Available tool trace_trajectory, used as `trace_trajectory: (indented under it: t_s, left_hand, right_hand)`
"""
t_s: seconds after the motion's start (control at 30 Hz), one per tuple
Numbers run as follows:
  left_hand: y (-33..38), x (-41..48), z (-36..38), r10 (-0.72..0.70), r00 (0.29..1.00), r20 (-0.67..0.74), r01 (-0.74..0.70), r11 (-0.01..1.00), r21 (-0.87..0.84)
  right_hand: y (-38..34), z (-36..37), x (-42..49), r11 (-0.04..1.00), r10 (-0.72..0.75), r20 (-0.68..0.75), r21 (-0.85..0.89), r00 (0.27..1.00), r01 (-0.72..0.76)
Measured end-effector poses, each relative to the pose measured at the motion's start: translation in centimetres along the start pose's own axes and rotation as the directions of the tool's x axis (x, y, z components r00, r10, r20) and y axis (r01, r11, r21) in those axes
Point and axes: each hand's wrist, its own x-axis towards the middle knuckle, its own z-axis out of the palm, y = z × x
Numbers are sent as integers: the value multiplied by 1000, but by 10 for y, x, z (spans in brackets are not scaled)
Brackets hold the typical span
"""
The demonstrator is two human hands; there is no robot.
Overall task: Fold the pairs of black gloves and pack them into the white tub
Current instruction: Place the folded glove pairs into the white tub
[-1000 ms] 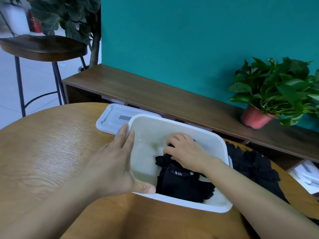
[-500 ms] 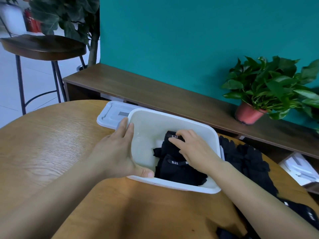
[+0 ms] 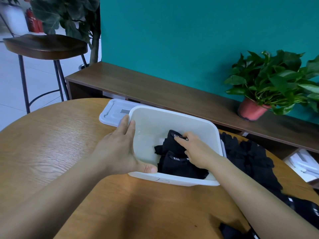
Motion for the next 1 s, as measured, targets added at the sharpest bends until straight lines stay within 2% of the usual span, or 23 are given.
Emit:
trace_trajectory:
  t_s: [0.2, 0.33, 0.5, 0.6, 0.73, 0.83, 0.9, 1.0]
  left_hand:
    - [2, 1, -1, -13, 1000, 4, 13, 1000, -5]
    - [4, -2, -4, -10, 1000, 10, 10, 1000, 11]
    - [7, -4, -3, -27, 1000, 3, 27, 999, 18]
    - [9, -5, -3, -32, 999, -3, 32, 999, 21]
    - [9, -5, -4, -17, 1000, -18, 17, 1000, 8]
    - [11, -6, -4, -38, 999, -7, 38, 999, 14]
    - [12, -5, -4, -48, 999, -8, 48, 999, 9]
    - [12, -1, -6, -62, 998, 15, 62, 998, -29]
  right_hand:
    - [-1, -1, 4, 1000, 8, 75, -14, 997, -7]
    - [-1, -5, -1, 1000, 27, 64, 1, 998, -28]
    - [-8, -22, -22, 998, 40, -72, -49, 997, -43]
    - [-10, -32, -45, 998, 59, -179, -21, 982, -64]
    - [-6, -29, -74, 995, 72, -411, 93, 909, -37]
    - [-2, -15, -92, 971, 169, -546, 235, 820, -43]
    - [-3, -6, -101, 937, 255, -537, 344, 804, -67]
    - [-6, 4, -107, 838, 364, -412, 535, 835, -102]
